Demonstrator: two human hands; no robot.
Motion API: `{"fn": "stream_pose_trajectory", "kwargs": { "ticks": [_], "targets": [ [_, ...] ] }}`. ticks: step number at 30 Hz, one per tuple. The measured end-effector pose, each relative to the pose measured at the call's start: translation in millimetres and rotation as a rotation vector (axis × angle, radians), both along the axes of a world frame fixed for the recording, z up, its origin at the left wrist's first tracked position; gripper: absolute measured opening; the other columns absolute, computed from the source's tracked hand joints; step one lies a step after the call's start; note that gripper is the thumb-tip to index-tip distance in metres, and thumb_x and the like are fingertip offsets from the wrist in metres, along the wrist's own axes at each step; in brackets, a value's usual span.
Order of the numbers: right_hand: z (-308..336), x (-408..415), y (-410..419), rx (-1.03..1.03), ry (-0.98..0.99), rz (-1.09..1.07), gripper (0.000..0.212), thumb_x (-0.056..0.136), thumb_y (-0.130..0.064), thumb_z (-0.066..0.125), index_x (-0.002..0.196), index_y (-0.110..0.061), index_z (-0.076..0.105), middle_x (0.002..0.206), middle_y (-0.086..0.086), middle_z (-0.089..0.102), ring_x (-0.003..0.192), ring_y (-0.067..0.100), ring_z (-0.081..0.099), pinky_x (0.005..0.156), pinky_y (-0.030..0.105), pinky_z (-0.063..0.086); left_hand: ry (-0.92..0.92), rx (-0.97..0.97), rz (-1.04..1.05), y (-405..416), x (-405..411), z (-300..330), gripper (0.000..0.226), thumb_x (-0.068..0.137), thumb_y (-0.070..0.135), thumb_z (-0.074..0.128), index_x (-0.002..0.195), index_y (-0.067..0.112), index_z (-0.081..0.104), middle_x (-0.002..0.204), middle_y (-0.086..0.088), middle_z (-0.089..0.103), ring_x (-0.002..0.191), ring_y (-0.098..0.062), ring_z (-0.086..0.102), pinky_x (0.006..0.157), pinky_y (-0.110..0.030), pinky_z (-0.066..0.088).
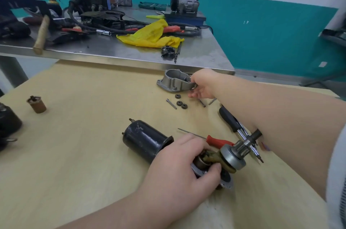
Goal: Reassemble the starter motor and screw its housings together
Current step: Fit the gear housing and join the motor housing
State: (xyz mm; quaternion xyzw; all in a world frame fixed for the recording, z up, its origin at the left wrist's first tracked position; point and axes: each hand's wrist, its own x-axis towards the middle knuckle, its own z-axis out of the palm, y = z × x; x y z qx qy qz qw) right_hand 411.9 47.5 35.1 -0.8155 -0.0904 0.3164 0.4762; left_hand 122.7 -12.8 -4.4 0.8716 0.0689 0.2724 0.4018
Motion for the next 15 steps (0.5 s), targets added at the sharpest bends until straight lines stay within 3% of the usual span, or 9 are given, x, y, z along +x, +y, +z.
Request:
{"fn": "stream_pose_trajectory", "kwargs": {
  "ticks": [4,6,10,12,15],
  "targets": [
    [1.9,3.4,-16.5,0.229,0.134,-0.064,0.025,0.100,0.005,0.052,0.123,-0.003,0.053,0.127,0.024,0.060,0.083,0.035,0.076,0.057,0.031,0.065,0.004,0.022,-0.005,-0.9,-1.0,-0.9,0.021,0.085,0.049,0.065,0.089,0.029,0.067,0.094,0.015,0.063,0.095,-0.009,0.064,0.080,-0.028,0.053],
    [5.7,-4.2,-31.7,0.332,0.188,-0.051,0.020,0.095,0.007,0.054,0.112,-0.004,0.054,0.122,0.026,0.061,0.078,0.032,0.077,0.059,0.028,0.064,0.004,0.024,-0.010,-1.2,-1.4,-1.0,0.020,0.086,0.049,0.065,0.090,0.030,0.067,0.095,0.016,0.063,0.096,-0.008,0.065,0.080,-0.029,0.053],
    [18.1,-25.1,-73.0,0.590,0.334,-0.032,0.029,0.093,0.009,0.047,0.119,-0.001,0.055,0.117,0.024,0.062,0.082,0.029,0.072,0.063,0.026,0.064,0.003,0.025,-0.018,-0.8,-2.0,-0.3,0.016,0.087,0.047,0.067,0.091,0.032,0.068,0.095,0.016,0.065,0.097,-0.007,0.066,0.081,-0.030,0.053],
    [26.4,-39.1,-101.9,0.743,0.406,-0.011,0.031,0.090,0.011,0.043,0.114,0.001,0.058,0.107,0.020,0.066,0.080,0.026,0.070,0.066,0.027,0.064,0.008,0.027,-0.018,-0.8,-1.6,-0.9,0.014,0.086,0.046,0.068,0.092,0.033,0.068,0.095,0.016,0.065,0.098,-0.006,0.066,0.081,-0.026,0.052],
    [30.6,-59.4,-148.7,0.918,0.444,-0.047,0.050,0.076,0.019,0.038,0.119,0.005,0.060,0.103,0.018,0.077,0.080,0.027,0.076,0.071,0.029,0.064,0.021,0.023,-0.029,-0.2,-2.6,-1.3,0.013,0.087,0.047,0.068,0.095,0.037,0.068,0.097,0.019,0.066,0.100,-0.005,0.065,0.079,-0.014,0.045]
  ]
}}
